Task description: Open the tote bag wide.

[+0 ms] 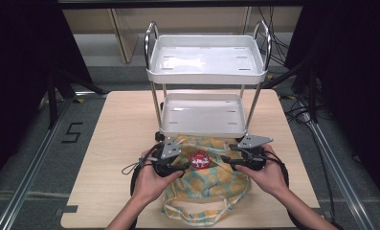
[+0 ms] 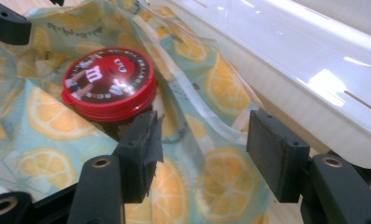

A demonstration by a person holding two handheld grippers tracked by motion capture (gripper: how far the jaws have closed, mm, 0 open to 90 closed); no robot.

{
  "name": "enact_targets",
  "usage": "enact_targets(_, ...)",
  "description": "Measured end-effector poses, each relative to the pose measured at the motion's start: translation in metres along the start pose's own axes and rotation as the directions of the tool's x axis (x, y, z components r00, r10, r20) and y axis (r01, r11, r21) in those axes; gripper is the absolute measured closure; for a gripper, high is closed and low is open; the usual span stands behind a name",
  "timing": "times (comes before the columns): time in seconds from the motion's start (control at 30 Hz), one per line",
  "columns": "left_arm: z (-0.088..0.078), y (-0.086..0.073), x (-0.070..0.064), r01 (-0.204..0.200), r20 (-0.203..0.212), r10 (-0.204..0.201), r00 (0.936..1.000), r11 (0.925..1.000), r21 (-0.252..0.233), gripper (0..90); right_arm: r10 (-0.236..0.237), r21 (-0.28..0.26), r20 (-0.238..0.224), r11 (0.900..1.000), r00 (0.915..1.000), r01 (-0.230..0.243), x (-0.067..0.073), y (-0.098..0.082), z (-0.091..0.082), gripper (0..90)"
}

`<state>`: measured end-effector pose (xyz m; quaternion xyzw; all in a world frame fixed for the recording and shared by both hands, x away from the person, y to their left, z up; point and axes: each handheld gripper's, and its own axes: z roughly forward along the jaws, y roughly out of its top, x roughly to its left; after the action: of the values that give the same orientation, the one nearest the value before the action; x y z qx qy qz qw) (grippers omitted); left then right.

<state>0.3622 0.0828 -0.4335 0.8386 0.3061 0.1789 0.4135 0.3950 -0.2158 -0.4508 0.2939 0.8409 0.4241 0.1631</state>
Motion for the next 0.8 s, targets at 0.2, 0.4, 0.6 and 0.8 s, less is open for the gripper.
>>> enact_targets(0.2,-0.009,-0.008,0.0,-0.01,-0.031,0.01,0.9995,0.9999,0.009,42.2,0.023,-0.023,-0.044,0.999,0.9988,-0.024,0.007,0.004,0.002,43.2)
enact_targets(0.4,-0.014,-0.015,0.0,-0.044,-0.032,0.045,0.9985,0.9989,0.017,41.0,0.004,-0.033,-0.053,0.999,0.9986,-0.006,0.008,0.006,0.007,42.3)
enact_targets(0.6,-0.019,-0.022,0.0,-0.017,-0.052,0.017,0.9985,0.9999,-0.002,39.4,0.016,-0.01,-0.095,1.0,0.9954,-0.017,0.014,0.006,0.013,40.5)
enact_targets(0.8,-0.031,-0.032,0.0,-0.014,-0.064,0.014,0.9978,0.9999,0.002,38.7,0.01,0.004,-0.137,1.0,0.9905,-0.009,0.017,0.012,0.02,37.8)
